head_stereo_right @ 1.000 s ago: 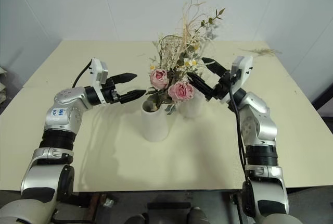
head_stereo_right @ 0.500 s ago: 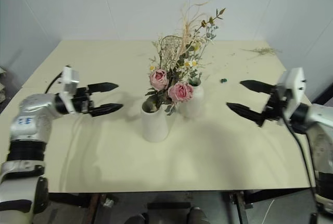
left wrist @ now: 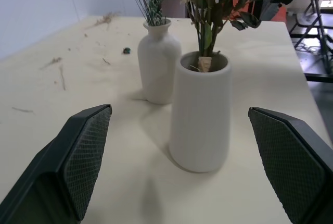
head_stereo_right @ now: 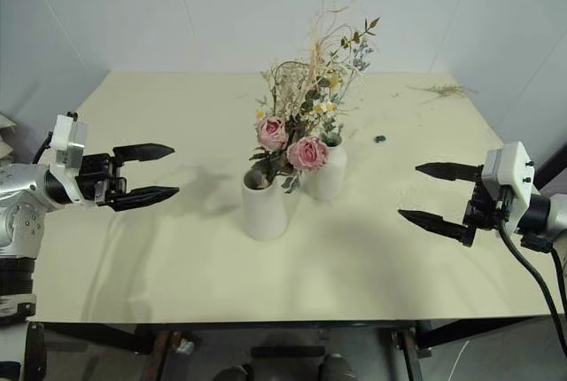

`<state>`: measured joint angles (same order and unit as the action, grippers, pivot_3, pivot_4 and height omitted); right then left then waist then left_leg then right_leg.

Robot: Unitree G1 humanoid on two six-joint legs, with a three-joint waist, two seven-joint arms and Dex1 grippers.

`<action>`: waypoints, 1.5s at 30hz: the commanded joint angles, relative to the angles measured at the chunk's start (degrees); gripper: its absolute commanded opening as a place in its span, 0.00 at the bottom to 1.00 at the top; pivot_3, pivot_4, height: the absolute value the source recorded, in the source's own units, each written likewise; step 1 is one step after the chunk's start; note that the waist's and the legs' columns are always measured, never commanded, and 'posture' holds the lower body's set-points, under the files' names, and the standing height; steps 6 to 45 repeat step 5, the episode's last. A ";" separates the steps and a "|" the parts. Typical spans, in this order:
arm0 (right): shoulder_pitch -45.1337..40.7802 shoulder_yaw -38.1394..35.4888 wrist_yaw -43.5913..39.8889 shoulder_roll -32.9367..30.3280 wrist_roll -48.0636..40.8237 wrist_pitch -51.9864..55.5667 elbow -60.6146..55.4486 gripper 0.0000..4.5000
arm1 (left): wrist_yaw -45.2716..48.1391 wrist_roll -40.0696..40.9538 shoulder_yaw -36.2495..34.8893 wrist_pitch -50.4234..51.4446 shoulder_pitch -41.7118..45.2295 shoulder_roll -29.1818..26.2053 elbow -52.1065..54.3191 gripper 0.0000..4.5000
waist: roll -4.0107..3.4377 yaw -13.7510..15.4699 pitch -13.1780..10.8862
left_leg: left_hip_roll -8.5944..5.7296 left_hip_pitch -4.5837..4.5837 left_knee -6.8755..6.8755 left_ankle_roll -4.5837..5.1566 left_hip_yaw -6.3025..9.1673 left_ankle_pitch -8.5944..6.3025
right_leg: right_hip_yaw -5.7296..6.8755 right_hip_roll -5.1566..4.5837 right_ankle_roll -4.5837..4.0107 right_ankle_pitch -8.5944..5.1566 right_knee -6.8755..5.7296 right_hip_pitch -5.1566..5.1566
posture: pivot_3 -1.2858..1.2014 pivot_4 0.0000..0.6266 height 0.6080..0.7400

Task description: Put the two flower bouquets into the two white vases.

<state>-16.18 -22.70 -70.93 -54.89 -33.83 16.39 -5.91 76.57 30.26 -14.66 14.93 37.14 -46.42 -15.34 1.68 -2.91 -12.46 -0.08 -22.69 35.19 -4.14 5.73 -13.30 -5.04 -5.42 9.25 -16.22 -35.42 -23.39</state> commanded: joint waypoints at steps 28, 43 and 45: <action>-2.28 0.85 0.81 0.50 1.27 -2.50 1.75 0.99 | -1.73 -1.44 1.11 -4.77 4.09 2.83 -3.95 1.00 | 0.00 0.14 0.00 | 0.00 -0.02 -0.01 0.01 0.00 -0.02 | 0.00 0.00 0.01 0.00 0.00 -0.02 | 0.52 0.24 1.00; -2.28 0.85 0.81 0.50 1.27 -2.50 1.75 0.99 | -1.73 -1.44 1.11 -4.77 4.09 2.83 -3.95 1.00 | 0.00 0.14 0.00 | 0.00 -0.02 -0.01 0.01 0.00 -0.02 | 0.00 0.00 0.01 0.00 0.00 -0.02 | 0.52 0.24 1.00; -2.28 0.85 0.81 0.50 1.27 -2.50 1.75 0.99 | -1.73 -1.44 1.11 -4.77 4.09 2.83 -3.95 1.00 | 0.00 0.14 0.00 | 0.00 -0.02 -0.01 0.01 0.00 -0.02 | 0.00 0.00 0.01 0.00 0.00 -0.02 | 0.52 0.24 1.00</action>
